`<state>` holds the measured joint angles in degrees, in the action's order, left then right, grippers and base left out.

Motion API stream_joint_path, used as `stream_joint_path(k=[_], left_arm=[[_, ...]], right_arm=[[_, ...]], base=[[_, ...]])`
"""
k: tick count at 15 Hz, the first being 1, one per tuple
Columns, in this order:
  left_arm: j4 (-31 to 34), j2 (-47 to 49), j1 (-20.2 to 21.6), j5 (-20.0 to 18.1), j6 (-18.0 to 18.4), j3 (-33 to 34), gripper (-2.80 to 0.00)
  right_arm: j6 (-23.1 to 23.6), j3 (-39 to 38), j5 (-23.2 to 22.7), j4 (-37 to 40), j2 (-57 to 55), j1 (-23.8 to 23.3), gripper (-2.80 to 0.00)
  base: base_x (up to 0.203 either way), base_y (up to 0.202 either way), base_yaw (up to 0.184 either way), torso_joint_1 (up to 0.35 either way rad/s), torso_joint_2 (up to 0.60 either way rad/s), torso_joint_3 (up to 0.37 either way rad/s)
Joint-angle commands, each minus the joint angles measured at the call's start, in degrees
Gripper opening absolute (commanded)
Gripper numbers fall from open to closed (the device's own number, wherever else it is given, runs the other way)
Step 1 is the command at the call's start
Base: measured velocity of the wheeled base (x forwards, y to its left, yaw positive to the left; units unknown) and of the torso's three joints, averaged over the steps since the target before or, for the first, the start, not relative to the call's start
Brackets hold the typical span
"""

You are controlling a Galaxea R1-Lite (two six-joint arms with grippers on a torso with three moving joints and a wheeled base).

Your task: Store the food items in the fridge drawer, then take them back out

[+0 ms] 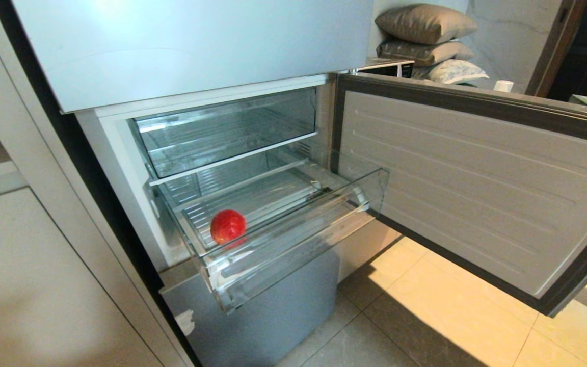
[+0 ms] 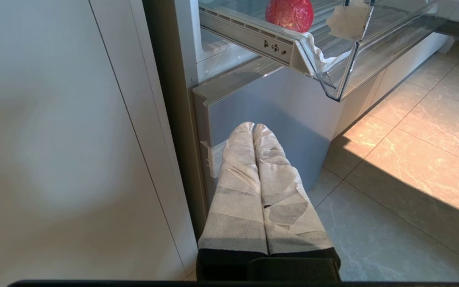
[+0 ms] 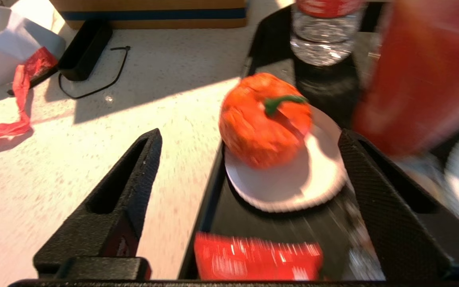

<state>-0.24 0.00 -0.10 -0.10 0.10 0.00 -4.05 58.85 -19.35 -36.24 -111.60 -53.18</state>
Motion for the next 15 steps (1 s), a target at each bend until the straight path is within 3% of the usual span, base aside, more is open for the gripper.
stream_joint_path(k=[1,7,15], left_arm=[[0.0,0.0,0.0,0.0,0.0,0.1,-2.8],[0.0,0.0,0.0,0.0,0.0,0.1,-2.8],[0.0,0.0,0.0,0.0,0.0,0.1,-2.8]], right_arm=[[0.0,4.4,0.2,-0.2,-5.8,1.2,0.0],[0.1,11.9,2.4,-0.1,-12.7,1.3,0.0],[1.8,17.2,1.7,-0.2,-19.2,1.8,0.0]], base=[[0.0,0.0,0.0,0.0,0.0,0.0],[0.0,0.0,0.0,0.0,0.0,0.0],[0.0,0.0,0.0,0.0,0.0,0.0]])
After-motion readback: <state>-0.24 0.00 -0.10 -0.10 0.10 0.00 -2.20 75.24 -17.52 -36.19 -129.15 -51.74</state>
